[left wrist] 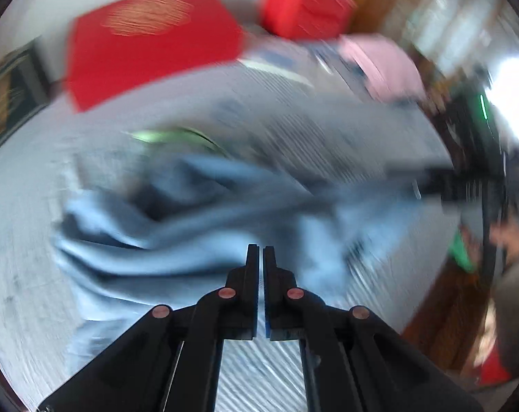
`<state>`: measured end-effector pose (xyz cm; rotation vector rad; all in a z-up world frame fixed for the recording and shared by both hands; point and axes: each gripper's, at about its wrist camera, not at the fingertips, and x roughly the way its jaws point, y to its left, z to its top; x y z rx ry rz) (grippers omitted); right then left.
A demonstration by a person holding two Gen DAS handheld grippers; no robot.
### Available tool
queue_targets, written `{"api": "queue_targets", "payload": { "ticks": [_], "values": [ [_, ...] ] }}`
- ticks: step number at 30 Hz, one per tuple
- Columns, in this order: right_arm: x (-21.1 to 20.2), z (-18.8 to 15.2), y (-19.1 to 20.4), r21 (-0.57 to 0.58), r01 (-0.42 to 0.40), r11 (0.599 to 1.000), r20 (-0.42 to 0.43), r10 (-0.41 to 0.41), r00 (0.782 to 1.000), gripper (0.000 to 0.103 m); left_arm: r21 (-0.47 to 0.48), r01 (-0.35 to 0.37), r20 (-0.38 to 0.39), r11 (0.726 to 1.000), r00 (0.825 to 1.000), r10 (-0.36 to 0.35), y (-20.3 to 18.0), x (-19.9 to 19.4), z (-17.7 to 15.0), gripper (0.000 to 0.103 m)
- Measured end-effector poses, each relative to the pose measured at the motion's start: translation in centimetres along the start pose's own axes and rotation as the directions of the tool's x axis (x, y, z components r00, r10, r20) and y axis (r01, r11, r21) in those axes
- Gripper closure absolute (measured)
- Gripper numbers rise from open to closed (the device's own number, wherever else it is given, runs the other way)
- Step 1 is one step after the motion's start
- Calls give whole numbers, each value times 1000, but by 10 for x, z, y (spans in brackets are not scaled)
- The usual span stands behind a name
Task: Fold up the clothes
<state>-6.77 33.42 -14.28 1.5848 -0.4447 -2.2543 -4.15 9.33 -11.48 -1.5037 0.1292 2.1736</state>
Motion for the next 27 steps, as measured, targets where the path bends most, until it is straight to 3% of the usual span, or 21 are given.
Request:
{"api": "queue_targets", "payload": {
  "ticks": [5,7,9,11,13,14,18,23,27],
  "values": [
    [1,-4,-5,-7,-26,1000,-11,26,1000,13,75,-2,-103,997,995,9,-36,72,0,101],
    [0,-12,6,-89,-24,996,-33,21,999,13,50,-103,-95,993,990,107,-32,94,13,101],
    [-1,-21,18,-171,-24,985,-54,14,998,12,-22,-151,-94,988,984,149,-20,111,31,101],
    [2,-37,36,-311,46,949,-76,-73,994,12,-61,-197,-79,978,978,192,-12,118,52,101],
    [-4,-56,49,-409,28,912,-81,-67,995,12,-79,-266,-64,961,963,262,-2,122,68,101],
    [-7,-66,54,-454,19,891,-83,-64,995,12,-97,-250,-69,963,967,244,2,121,71,101],
    [-31,-65,27,-367,99,925,5,-104,995,12,-130,-130,-117,983,986,115,15,110,82,101],
    [-21,-57,24,-291,92,952,32,-86,996,12,-122,-56,-79,991,996,47,19,66,68,101],
    [-5,-50,27,-238,66,969,40,-58,997,12,-160,-51,-36,986,998,46,37,22,44,101]
  ]
}}
